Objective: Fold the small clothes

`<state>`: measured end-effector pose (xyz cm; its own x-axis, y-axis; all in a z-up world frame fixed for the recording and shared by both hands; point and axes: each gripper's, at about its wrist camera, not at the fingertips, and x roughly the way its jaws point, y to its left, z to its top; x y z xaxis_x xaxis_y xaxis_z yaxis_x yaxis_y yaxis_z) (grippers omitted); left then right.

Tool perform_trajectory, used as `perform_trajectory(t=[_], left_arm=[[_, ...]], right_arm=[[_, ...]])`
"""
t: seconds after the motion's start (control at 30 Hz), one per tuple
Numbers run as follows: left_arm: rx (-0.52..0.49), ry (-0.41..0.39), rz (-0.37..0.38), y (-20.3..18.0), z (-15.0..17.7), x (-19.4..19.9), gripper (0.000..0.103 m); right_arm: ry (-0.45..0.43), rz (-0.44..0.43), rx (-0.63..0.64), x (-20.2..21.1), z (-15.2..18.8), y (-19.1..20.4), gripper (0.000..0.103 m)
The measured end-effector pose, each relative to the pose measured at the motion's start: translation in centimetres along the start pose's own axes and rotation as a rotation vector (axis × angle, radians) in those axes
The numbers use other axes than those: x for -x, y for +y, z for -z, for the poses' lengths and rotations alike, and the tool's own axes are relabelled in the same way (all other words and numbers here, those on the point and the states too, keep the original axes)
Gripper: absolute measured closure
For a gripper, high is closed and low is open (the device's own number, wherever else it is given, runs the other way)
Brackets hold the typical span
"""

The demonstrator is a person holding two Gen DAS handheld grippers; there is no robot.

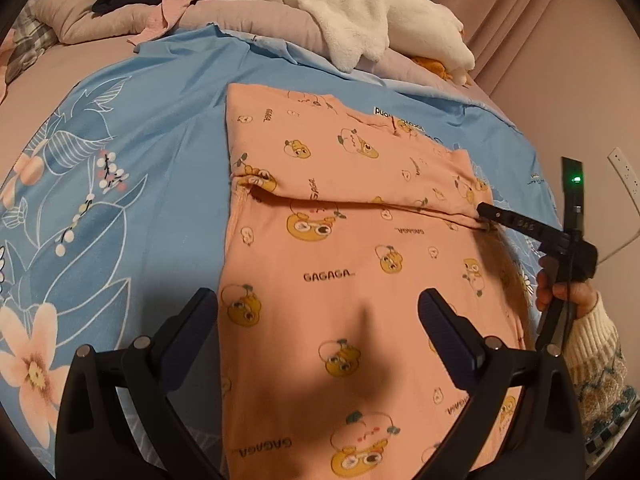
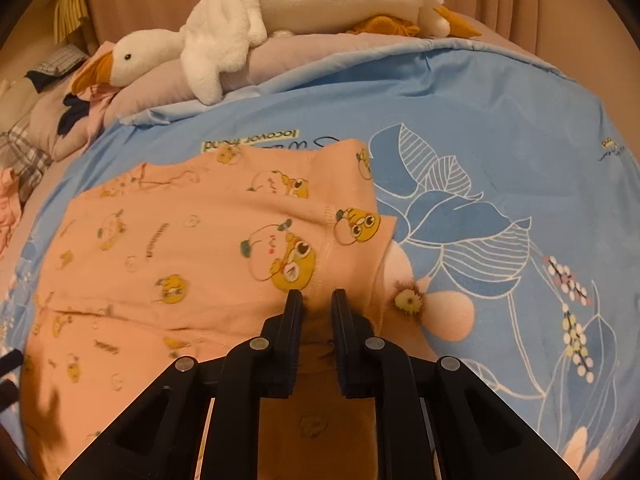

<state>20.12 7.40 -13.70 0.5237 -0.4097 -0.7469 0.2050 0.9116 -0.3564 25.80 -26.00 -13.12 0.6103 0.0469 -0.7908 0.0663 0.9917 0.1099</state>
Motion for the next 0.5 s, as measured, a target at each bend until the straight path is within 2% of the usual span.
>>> perform_trajectory(t=[0.13, 0.3, 0.43, 0.5], left_arm=[[-0.014, 0.001, 0.002, -0.4, 0.9, 0.9, 0.003], [-0.065, -0.003, 0.038, -1.9, 3.1, 1.9, 0.003], [-0.113, 0.041, 0.036, -3.0, 5.1, 1.2, 0.009], [-0.135, 0.088, 0.026, -3.3, 6.4, 0.3, 0.011]], right_arm=[[-0.045, -0.046, 0.009, 3.3, 1.0, 0.9, 0.090], [-0.043, -0.083, 0.023, 6.3, 4.3, 1.9, 0.090], [0.007, -0.095, 0.078, 7.4, 7.8, 2.9, 0.090], [0.060, -0.082, 0.114, 7.1, 9.8, 3.0, 0.090]])
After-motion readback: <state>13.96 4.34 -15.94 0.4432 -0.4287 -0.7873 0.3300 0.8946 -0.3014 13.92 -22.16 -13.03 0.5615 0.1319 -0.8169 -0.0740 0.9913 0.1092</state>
